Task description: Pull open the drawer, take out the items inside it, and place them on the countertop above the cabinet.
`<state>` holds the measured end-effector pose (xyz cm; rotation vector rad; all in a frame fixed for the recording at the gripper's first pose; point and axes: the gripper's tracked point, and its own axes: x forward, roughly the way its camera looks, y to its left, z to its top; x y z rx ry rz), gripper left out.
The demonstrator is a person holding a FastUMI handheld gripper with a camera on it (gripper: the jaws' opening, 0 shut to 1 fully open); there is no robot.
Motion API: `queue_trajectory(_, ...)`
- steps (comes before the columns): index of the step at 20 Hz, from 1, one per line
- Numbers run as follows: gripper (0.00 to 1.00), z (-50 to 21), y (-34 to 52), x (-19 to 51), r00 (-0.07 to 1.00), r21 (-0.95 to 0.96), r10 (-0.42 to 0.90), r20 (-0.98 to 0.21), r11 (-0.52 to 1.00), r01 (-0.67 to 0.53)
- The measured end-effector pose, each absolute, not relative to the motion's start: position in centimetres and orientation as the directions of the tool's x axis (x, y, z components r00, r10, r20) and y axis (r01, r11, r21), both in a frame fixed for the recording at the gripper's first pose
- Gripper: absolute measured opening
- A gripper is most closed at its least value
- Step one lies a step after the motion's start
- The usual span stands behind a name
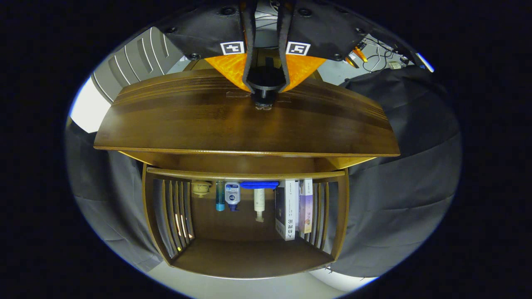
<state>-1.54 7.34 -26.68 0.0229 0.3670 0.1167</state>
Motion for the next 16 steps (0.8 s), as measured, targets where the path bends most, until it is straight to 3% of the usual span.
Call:
queue_trajectory(13,0.23,-26.8,7.8,-3.6,0.911,0.042,0.152,-0.384,0.988,-0.147)
queue_trajectory(16,0.38,-26.5,7.7,-3.7,0.904,0.075,0.169,-0.391,0.986,-0.152)
